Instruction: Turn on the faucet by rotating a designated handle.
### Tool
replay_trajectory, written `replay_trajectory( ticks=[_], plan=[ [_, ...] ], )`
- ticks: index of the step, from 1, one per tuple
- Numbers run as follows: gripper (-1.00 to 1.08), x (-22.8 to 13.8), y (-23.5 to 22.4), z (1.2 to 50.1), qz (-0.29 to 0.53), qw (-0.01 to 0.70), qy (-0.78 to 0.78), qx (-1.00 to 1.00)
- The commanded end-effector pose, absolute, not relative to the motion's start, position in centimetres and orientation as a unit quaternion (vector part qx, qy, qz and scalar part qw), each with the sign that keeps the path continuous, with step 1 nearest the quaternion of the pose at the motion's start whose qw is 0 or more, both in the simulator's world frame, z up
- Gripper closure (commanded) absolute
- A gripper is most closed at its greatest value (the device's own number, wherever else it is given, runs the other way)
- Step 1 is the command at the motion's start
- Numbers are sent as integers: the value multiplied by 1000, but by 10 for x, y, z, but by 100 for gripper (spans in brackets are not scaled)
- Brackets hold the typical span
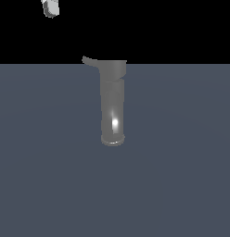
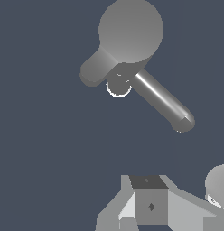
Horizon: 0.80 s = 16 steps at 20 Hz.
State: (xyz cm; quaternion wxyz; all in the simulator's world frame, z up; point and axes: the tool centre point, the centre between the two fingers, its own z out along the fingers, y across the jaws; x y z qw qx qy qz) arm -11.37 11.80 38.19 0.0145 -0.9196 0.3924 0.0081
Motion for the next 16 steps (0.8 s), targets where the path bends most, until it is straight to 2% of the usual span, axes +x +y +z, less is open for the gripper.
replay_trajectory(
  ticks=[1,16],
  plan=[
    [108,-101,120,375,8,14,419,-908],
    [108,-26,113,335,4,8,566,-825]
  ],
)
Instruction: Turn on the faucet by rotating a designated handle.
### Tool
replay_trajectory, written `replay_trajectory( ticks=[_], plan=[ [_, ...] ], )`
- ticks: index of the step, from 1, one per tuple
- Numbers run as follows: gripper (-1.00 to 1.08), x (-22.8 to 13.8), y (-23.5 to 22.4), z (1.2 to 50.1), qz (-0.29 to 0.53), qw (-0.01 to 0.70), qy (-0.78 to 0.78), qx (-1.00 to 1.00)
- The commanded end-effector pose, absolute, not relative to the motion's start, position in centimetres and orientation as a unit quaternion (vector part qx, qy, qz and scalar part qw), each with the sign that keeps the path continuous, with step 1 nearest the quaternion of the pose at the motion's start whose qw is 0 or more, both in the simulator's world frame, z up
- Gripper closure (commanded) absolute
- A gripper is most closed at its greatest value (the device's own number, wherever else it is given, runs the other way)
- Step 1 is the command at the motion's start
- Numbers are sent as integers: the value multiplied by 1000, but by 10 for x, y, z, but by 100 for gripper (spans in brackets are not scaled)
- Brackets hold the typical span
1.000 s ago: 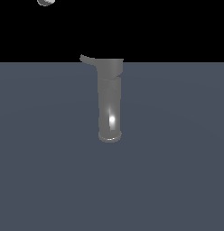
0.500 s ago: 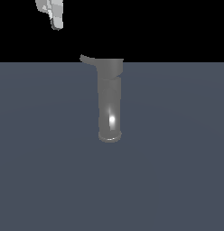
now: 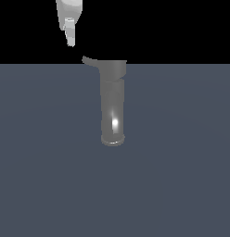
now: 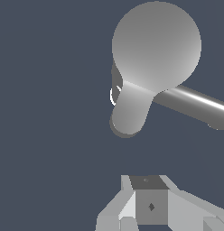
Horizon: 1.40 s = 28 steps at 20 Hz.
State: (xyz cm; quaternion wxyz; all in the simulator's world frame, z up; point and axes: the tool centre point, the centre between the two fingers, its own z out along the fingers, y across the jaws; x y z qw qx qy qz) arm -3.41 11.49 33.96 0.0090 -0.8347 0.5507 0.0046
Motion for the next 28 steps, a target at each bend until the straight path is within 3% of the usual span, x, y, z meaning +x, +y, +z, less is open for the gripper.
replay_trajectory(
  ticks=[1,15,26,28],
  plan=[
    [108,-21,111,333,4,8,575,-818],
    [108,32,85,303,0,1,678,-735],
    [108,40,79,298,0,0,695,-719],
    [108,38,102,321,-12,14,683,-730]
  ],
)
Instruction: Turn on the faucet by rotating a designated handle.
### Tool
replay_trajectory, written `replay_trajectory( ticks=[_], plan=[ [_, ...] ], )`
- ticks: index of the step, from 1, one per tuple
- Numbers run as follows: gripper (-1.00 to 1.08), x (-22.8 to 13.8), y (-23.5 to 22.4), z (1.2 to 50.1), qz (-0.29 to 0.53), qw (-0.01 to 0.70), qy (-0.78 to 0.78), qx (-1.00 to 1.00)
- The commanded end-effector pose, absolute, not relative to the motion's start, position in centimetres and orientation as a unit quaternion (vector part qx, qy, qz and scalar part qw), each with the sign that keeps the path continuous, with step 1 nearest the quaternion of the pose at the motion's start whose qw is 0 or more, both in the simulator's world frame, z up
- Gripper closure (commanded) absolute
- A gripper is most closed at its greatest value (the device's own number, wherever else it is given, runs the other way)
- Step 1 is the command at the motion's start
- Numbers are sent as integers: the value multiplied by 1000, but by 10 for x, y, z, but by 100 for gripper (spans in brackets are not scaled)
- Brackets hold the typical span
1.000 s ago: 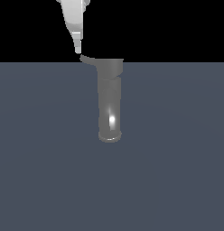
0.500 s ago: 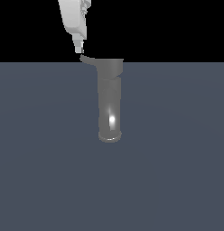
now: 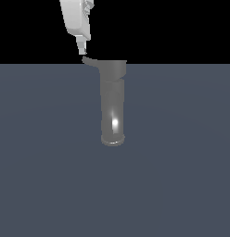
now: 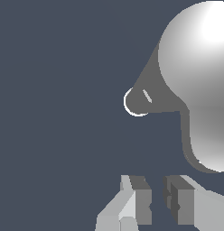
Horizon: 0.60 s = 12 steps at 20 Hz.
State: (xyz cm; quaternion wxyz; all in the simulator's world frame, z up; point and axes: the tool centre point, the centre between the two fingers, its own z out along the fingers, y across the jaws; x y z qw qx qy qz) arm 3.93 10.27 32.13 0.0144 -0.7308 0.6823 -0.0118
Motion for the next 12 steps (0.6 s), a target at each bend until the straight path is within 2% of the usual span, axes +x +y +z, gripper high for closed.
replay_trajectory(
  ticks=[1,12],
  plan=[
    [108,35,102,320,-11,13,683,-730],
    [108,1,97,307,-5,6,690,-724]
  ],
)
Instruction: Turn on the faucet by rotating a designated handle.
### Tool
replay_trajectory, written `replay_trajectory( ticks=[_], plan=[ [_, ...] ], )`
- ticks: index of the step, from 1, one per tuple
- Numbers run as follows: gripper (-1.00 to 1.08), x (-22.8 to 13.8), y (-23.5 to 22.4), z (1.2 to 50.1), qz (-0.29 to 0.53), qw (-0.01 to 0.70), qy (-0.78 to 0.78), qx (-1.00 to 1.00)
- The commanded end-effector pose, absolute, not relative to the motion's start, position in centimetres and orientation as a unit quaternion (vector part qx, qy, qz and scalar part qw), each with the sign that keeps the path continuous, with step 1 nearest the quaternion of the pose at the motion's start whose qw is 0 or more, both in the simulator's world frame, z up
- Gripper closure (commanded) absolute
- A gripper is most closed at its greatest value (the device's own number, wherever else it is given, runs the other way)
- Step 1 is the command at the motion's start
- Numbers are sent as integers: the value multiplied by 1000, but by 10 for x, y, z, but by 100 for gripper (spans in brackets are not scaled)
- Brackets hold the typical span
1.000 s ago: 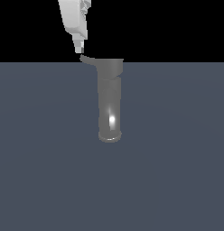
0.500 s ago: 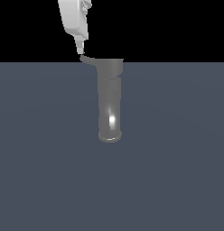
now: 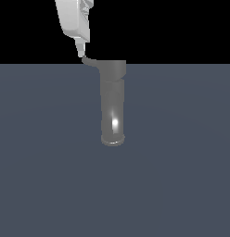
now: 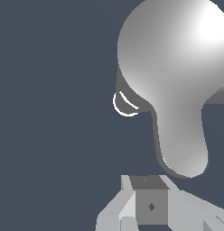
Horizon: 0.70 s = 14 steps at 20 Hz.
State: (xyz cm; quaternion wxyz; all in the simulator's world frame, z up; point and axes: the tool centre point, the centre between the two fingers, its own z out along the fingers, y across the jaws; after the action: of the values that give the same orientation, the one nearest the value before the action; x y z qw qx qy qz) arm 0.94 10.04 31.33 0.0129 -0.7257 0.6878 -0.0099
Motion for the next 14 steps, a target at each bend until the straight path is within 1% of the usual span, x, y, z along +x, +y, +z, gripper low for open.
replay_trajectory(
  ticks=[1,7,8,9,14],
  plan=[
    [108,-2,96,306,-4,5,691,-723],
    [108,-22,94,299,0,1,695,-719],
    [108,-22,94,299,0,1,695,-719],
    [108,-12,100,314,-12,15,691,-722],
    [108,-26,91,310,-10,12,692,-722]
  ],
)
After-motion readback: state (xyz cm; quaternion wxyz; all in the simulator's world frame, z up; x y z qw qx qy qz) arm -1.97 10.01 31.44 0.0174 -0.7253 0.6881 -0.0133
